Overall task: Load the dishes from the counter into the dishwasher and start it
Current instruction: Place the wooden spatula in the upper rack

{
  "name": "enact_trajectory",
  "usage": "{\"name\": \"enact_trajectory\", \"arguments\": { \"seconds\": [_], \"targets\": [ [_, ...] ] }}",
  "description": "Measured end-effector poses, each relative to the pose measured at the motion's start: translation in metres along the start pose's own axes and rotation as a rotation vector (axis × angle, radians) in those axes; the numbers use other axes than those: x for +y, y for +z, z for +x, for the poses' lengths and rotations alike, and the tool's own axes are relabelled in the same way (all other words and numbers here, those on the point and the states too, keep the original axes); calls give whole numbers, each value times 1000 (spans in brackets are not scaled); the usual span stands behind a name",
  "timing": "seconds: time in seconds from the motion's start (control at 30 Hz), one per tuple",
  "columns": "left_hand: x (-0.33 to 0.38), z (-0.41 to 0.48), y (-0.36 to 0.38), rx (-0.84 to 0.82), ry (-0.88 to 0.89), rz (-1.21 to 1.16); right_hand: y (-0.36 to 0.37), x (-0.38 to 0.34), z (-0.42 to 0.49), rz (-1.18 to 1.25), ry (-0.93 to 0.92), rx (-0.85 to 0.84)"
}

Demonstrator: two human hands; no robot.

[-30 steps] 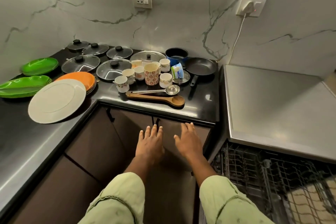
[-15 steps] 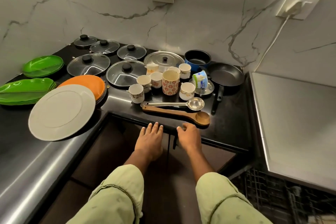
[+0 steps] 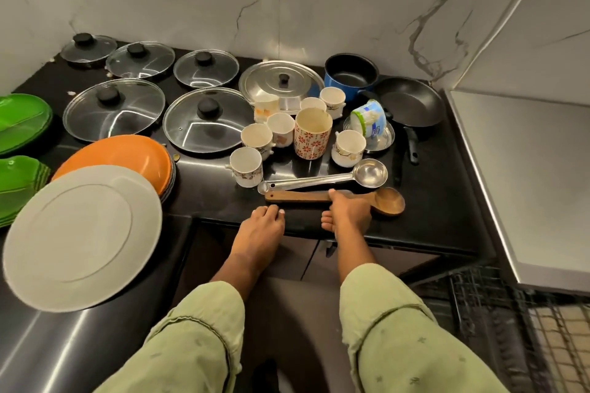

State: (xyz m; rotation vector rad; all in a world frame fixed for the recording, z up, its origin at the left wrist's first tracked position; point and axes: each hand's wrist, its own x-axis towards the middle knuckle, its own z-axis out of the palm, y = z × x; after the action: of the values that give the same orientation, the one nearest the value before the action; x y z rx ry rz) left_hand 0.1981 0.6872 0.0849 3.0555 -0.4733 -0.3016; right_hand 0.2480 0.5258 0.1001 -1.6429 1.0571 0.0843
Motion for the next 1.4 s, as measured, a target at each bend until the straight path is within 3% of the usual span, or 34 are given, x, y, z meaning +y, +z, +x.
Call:
{"name": "enact_trajectory", "arguments": {
  "seconds": [0.27, 0.47, 0.63, 0.87, 1.1, 1.4],
  "targets": [
    [-11, -1, 2, -1, 57, -1, 8, -4, -1, 203, 161, 94],
    [-12, -3, 4, 12, 49, -49, -4, 7, -7, 349, 139, 144],
    [-8, -7, 3, 61, 42, -78, -32, 22, -16, 389, 105, 39],
    [13, -16, 5, 106, -59, -73, -80, 58, -21, 306, -3, -117],
    [65, -53, 18, 33, 74, -68, -131, 102, -27, 175, -102, -199],
    [145, -116, 31, -25, 94, -35, -201, 166, -32, 45, -152, -323]
  ]
}}
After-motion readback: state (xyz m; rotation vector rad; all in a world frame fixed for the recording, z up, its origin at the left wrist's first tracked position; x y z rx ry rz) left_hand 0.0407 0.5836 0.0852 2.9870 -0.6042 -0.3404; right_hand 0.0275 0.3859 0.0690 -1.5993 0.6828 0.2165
